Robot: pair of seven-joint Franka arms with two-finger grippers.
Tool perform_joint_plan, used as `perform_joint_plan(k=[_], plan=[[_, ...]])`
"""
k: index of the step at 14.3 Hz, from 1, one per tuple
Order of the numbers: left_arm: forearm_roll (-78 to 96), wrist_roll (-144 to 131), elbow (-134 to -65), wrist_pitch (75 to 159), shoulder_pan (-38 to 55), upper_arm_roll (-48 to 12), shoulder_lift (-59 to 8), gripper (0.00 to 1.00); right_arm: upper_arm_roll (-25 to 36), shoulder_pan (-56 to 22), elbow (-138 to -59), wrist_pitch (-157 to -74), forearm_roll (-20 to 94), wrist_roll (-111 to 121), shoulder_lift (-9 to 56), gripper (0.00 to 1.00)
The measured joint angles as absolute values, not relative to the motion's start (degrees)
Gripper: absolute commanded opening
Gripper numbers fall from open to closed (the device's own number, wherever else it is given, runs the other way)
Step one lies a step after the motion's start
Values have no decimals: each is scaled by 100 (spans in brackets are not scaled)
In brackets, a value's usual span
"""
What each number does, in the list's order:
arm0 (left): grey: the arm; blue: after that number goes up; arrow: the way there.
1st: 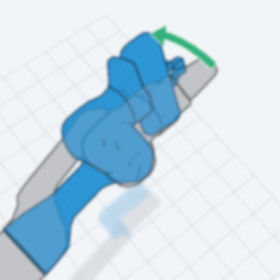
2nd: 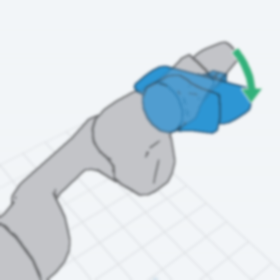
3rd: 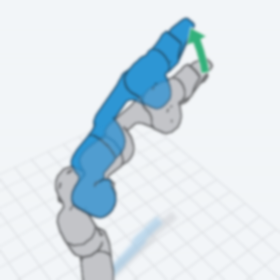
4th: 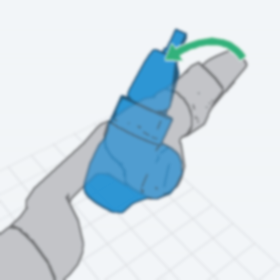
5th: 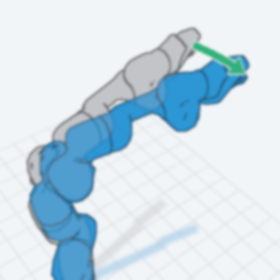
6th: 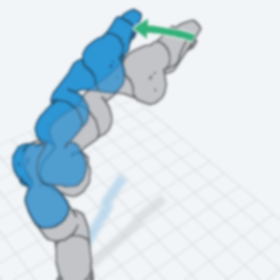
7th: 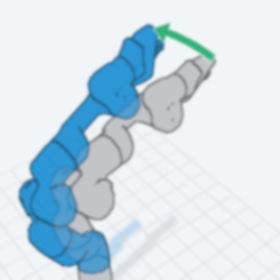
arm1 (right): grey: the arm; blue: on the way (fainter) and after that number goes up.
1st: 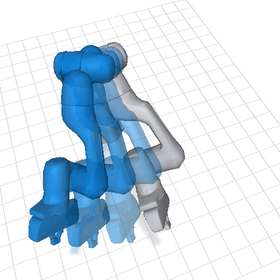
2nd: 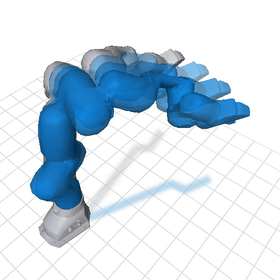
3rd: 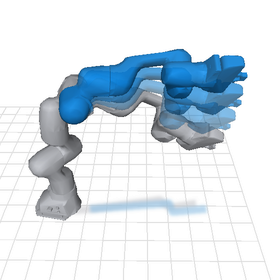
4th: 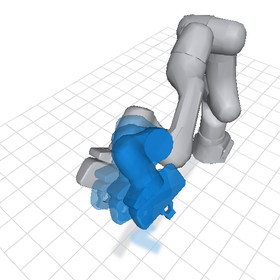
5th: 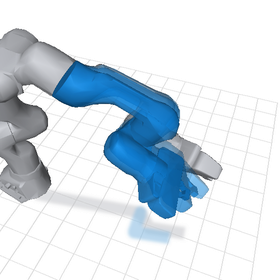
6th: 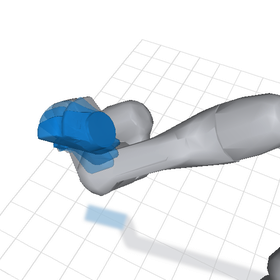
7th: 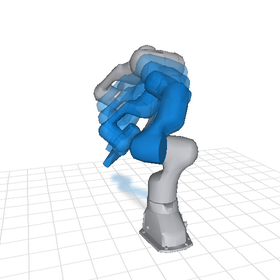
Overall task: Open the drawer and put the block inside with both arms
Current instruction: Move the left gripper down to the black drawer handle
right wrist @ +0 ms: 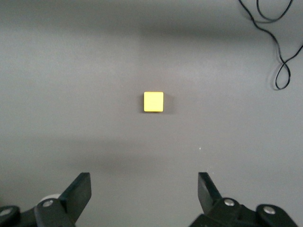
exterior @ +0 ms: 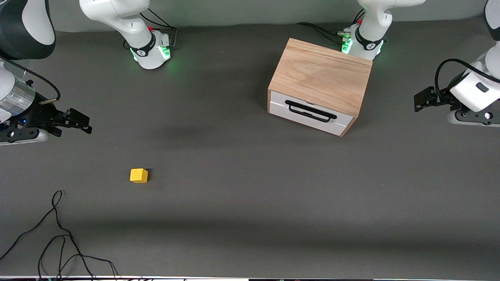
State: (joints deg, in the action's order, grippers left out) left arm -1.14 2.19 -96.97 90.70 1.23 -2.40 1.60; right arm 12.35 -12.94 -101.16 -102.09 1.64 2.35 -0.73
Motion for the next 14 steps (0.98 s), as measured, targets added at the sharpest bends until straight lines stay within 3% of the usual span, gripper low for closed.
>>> perform_joint_plan(k=[8, 14], plan=[[-96, -235, -9698, 8959, 141, -263, 156, 100, 1283, -1282, -10116, -10213, 164, 233, 16, 100], [-82, -2614, -9686, 8718, 288, -976, 142, 100, 1306, -1273, -10115, -10360, 164, 234, 48, 100]])
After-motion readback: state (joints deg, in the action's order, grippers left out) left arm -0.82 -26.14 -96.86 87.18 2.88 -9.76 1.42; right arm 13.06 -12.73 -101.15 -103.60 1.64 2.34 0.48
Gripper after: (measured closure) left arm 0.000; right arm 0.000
